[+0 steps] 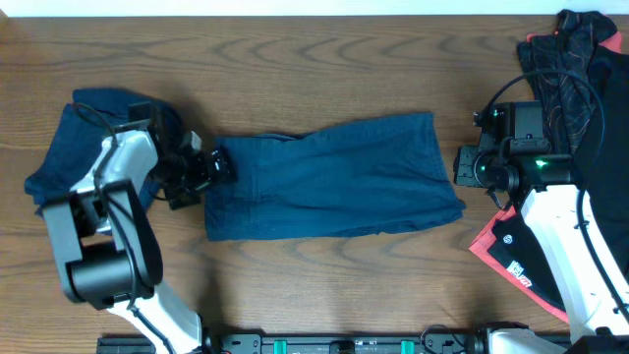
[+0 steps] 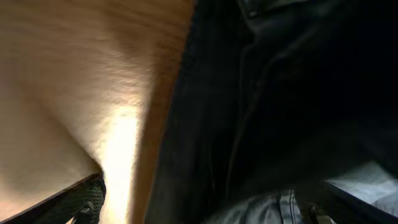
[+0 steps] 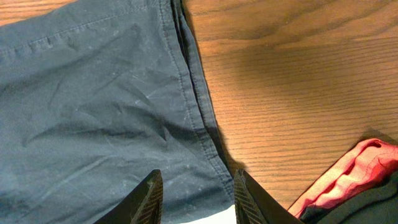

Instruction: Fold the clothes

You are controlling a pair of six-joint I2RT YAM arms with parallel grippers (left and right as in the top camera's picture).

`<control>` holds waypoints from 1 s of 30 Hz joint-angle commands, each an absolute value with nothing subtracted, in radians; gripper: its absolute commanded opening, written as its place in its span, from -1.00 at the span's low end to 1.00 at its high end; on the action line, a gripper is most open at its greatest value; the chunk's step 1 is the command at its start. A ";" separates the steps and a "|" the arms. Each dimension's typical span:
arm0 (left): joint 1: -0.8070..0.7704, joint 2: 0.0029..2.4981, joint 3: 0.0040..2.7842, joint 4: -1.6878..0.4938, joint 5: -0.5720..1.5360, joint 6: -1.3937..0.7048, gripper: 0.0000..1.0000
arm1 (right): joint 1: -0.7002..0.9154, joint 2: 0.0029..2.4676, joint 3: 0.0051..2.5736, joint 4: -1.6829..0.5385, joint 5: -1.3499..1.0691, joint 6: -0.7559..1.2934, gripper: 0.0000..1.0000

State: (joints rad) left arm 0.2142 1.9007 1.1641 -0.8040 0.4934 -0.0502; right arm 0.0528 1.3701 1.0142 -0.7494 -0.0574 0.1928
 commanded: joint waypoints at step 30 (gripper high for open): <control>0.184 1.643 1.209 -0.989 0.635 -0.049 -0.88 | 0.282 1.553 1.024 -0.509 -0.422 0.036 -0.56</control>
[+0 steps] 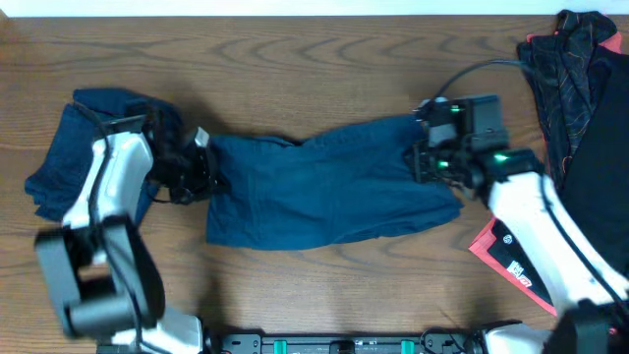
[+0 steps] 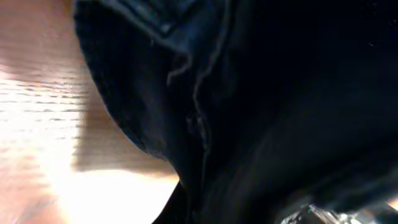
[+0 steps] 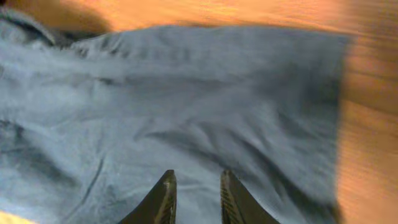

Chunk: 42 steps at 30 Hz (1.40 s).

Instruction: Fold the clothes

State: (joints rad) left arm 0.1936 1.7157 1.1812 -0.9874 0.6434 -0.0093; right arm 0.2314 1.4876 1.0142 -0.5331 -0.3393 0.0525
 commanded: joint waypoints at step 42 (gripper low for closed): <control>0.099 1.500 1.282 -0.832 0.923 -0.386 -0.89 | 0.559 1.732 1.028 -0.214 -0.569 0.251 -0.40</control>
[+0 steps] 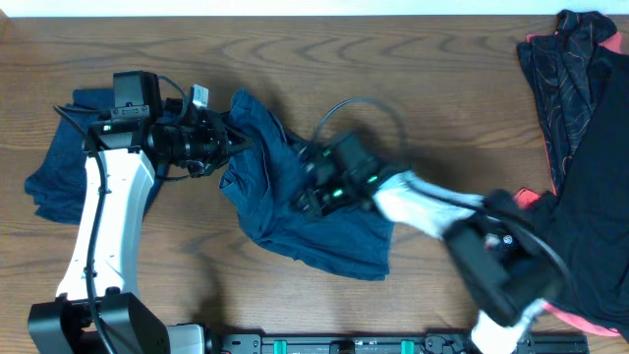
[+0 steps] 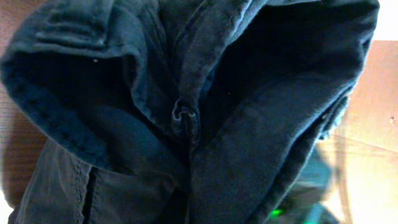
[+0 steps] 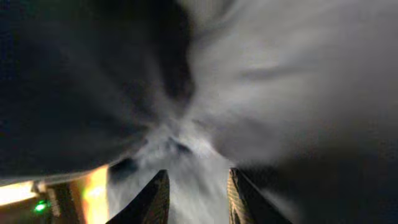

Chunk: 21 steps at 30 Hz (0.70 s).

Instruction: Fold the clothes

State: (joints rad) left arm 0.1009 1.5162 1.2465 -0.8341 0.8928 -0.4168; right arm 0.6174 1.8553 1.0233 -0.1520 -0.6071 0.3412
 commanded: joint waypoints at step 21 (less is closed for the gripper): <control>-0.070 1.500 1.282 -0.813 0.818 -0.358 -0.88 | 0.397 1.833 1.025 -0.777 -0.224 0.100 -0.52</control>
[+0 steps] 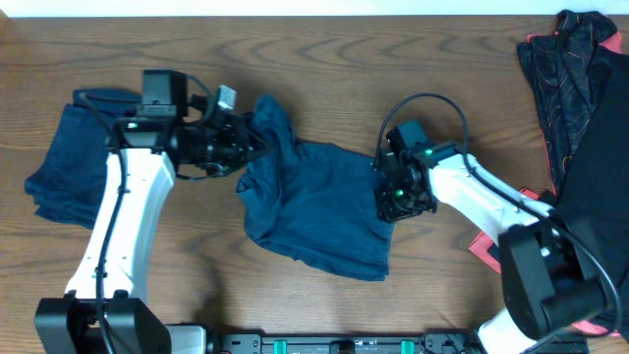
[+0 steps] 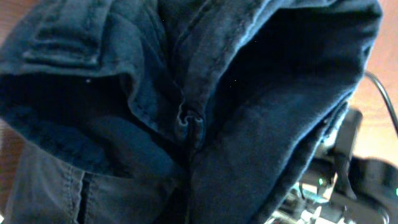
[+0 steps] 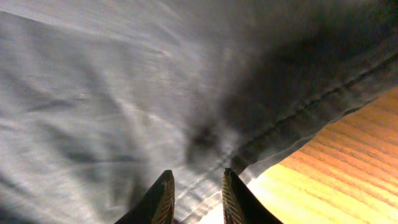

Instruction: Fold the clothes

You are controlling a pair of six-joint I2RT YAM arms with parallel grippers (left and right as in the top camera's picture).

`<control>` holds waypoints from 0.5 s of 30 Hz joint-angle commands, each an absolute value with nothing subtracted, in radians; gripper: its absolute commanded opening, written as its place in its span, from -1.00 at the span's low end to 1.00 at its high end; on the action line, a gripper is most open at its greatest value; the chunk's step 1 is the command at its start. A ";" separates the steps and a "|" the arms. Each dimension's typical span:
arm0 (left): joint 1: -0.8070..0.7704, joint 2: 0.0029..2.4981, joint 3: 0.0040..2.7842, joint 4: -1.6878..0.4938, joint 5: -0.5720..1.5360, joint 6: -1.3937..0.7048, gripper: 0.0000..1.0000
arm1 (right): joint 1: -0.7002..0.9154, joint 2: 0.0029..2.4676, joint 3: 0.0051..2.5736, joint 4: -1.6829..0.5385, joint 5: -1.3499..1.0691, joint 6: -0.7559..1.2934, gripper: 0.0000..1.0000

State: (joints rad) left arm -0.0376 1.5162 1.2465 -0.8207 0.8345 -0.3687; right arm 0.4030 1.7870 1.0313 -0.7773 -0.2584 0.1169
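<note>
The dark blue shorts [image 1: 314, 211] lie crumpled at mid-table. Their left end [image 1: 270, 123] is lifted and bunched in my left gripper [image 1: 251, 147], which is shut on it. In the left wrist view the bunched cloth [image 2: 186, 118] fills the frame and hides the fingers. My right gripper [image 1: 393, 197] is at the shorts' right edge. In its own view it [image 3: 196, 177] sits on the hem [image 3: 298, 118], fingers close together with cloth between them.
A folded blue garment [image 1: 59, 162] lies at the left, under the left arm. A heap of dark and red clothes [image 1: 580, 88] fills the right edge. Bare wooden tabletop [image 1: 324, 59] shows at the back and front.
My right gripper has gone from the middle of the bundle to its right edge, and the cloth there lies flatter. The left gripper is a little further right, holding the same end.
The shorts lay spread flat, my left gripper at their left end and the right gripper open beside their right end. Then the right gripper was on the right end. Later that end was at the middle with the left end lifted. Now the shorts lie doubled.
</note>
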 commanded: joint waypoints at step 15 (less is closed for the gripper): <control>-0.328 1.500 1.280 -0.782 0.701 -0.459 -0.88 | 0.402 1.930 1.025 -0.743 -0.224 0.108 -0.55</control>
State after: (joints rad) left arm -0.2790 1.5162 1.2465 -0.7956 0.7376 -0.4278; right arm 0.4011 1.8454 1.0550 -0.7742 -0.2584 0.1169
